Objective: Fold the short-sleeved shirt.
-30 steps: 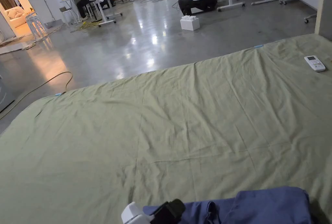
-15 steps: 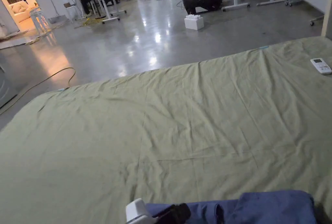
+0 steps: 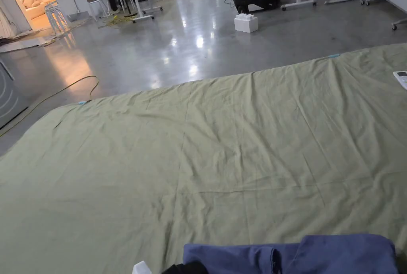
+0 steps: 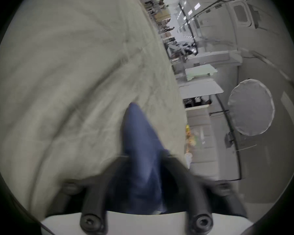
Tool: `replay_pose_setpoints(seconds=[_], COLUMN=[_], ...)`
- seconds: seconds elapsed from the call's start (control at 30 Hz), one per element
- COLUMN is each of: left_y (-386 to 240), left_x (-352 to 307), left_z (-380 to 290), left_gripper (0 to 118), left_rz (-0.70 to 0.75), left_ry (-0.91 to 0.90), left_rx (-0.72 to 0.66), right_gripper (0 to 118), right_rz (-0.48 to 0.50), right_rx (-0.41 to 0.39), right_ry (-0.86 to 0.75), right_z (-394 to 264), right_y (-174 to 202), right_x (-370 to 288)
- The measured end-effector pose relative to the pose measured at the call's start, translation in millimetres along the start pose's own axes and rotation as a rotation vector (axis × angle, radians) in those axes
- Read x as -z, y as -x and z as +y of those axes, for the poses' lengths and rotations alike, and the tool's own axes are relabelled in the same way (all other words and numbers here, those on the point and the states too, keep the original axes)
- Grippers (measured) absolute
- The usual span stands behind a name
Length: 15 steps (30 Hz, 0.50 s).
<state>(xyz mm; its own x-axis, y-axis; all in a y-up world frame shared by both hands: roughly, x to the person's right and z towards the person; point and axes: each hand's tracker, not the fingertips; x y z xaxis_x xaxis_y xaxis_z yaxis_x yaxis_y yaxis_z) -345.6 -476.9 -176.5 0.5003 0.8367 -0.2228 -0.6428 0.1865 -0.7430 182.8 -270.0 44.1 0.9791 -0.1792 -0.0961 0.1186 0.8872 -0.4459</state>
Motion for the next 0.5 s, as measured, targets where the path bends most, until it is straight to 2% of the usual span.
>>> replay_pose_setpoints(seconds=[0.07,0.17,0.27,0.33,0.43,0.5], left_y=[-3.7,-10.2,-12.8,-21.7,-24.3,-32.2], left_x=[5.0,-9.3,-47.6,-80.9,-136.2,-160.5], left_z=[-3.5,3.1,16.2,21.3,42.2,54.6], left_gripper=[9,8,8,8,8,8], left_rz=[0.028,-0.021,-0.03,-0.022,-0.005,0.012], left_ry=[0.029,-0.044,-0.091,-0.18,-0.263,-0.268], left_rx=[0.078,0.029,0.025,0.129,0.121,0.215], right_gripper=[0,0,0,0,0,0], right_rz=[0.0,-0.02,0.015,0.028,0.048,0.094], right_rx=[0.004,-0.014,0.028,0.038,0.042,0.054], right_ry=[0.006,0.003,-0.01,-0.013,-0.015,-0.017], right_z=[-0.6,0.0,1.0,-0.9,-1.9,-5.1], right_y=[-1.4,0.3,-2.2,-5.0,-3.6,-4.5], right_x=[1.5,-0.5,4.1,9.5,16.7,21.6])
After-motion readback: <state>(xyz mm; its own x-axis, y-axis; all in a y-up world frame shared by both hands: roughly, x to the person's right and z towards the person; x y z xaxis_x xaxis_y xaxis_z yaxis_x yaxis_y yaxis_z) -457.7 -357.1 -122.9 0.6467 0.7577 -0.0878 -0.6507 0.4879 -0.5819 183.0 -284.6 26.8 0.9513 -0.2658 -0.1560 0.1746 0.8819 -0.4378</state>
